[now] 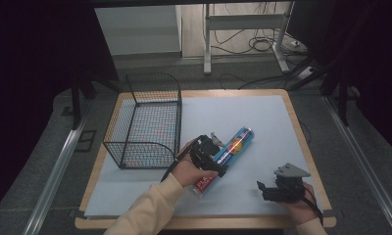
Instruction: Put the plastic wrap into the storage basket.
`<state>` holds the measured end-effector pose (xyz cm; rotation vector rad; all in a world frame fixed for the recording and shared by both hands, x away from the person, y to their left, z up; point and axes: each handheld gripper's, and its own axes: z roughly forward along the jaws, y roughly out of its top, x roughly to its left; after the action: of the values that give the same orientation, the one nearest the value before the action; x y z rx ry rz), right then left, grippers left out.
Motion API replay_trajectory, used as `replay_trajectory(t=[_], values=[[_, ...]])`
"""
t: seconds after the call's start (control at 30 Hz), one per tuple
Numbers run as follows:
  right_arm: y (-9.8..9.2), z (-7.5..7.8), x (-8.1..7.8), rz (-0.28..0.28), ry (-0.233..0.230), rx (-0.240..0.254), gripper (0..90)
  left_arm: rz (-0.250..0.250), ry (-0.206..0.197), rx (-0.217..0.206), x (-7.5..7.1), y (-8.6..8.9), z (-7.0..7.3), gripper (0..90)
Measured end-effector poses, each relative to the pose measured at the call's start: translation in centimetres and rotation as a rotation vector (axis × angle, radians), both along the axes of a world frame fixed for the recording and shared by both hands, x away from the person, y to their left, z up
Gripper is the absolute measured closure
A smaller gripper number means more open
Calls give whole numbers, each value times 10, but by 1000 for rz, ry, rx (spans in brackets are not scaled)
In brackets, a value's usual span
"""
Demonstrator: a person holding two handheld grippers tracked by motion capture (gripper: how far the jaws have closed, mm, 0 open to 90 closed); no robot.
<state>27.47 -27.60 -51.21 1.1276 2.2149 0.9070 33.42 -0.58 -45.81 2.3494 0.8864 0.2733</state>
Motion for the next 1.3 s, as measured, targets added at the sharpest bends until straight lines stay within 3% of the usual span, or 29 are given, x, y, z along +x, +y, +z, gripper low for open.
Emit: replay_trajectory(t=[0.3,0.4,0.57,0.6,0.97,1.23,1.3], values=[[0,0,0,1,-1,-2,85,2,19,44,12,-16,-8,153],[0,0,0,-2,-3,-2,85,-4,33,85,19,-25,-10,152],[-1,0,0,-4,-5,-2,85,4,46,91,24,-34,-15,153],[-1,0,0,-2,-4,-2,85,-7,47,119,26,-35,-16,153],[-1,0,0,3,-6,-5,85,18,85,189,40,-48,-28,165],[-1,1,1,2,-8,-2,85,29,141,227,50,-50,-37,210],[-1,1,1,1,-9,-3,85,31,167,220,51,-50,-38,226]])
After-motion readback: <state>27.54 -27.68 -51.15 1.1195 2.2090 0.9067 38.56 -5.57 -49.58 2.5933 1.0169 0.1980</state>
